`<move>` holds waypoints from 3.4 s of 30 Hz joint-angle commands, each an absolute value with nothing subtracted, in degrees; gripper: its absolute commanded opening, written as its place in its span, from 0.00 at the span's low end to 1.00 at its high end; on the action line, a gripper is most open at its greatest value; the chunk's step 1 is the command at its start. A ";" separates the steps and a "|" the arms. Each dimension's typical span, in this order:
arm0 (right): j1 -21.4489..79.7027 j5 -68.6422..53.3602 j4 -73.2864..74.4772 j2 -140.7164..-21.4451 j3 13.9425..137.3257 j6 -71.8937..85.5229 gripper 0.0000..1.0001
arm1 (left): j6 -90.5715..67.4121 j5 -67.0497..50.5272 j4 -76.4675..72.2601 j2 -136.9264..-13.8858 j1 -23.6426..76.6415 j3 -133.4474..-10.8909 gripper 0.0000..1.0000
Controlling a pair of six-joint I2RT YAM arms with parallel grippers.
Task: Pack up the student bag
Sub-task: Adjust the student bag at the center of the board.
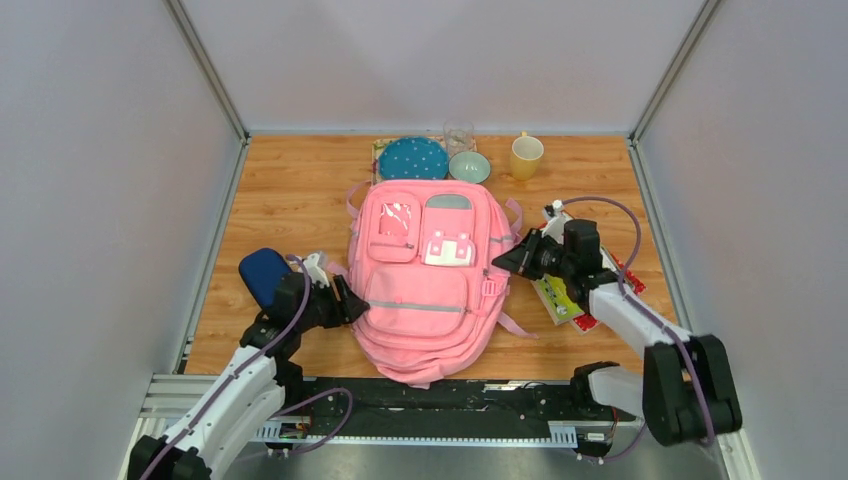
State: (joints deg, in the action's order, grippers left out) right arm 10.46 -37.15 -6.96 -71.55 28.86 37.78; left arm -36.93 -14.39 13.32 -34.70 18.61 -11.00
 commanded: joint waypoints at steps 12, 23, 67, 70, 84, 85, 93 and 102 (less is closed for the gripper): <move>32.85 -6.00 8.25 -24.89 12.32 58.70 0.00 | -28.92 -14.59 3.44 -54.82 18.72 -24.76 0.68; 51.59 32.60 14.15 -21.61 7.20 80.32 0.00 | -24.87 -12.07 9.56 -62.59 18.72 -36.66 0.84; 63.10 31.81 8.00 -39.36 14.23 74.18 0.10 | -19.34 -7.29 10.54 -67.05 19.86 -43.50 0.00; 64.77 31.64 7.55 -44.81 15.90 74.70 0.25 | -19.77 -6.33 13.62 -70.66 19.51 -45.26 0.00; 67.68 44.64 29.17 -26.92 15.39 76.11 0.82 | -23.03 6.33 21.00 -51.52 19.07 -30.85 0.77; 67.33 45.00 29.44 -25.24 14.86 75.24 0.83 | -23.20 6.76 22.14 -49.07 19.16 -30.85 0.78; 63.02 41.24 30.06 -21.60 14.15 71.46 0.87 | -30.22 -6.75 23.12 -37.98 19.25 -26.38 0.79; 45.45 19.10 16.46 -31.28 13.28 61.71 0.88 | -38.22 -9.23 22.94 -28.66 29.34 -20.74 0.79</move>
State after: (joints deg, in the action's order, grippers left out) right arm 50.59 29.91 26.87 -29.58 13.72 67.66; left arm -33.10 -8.40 22.92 -31.55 24.40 -21.23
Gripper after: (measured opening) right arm 0.875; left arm 0.786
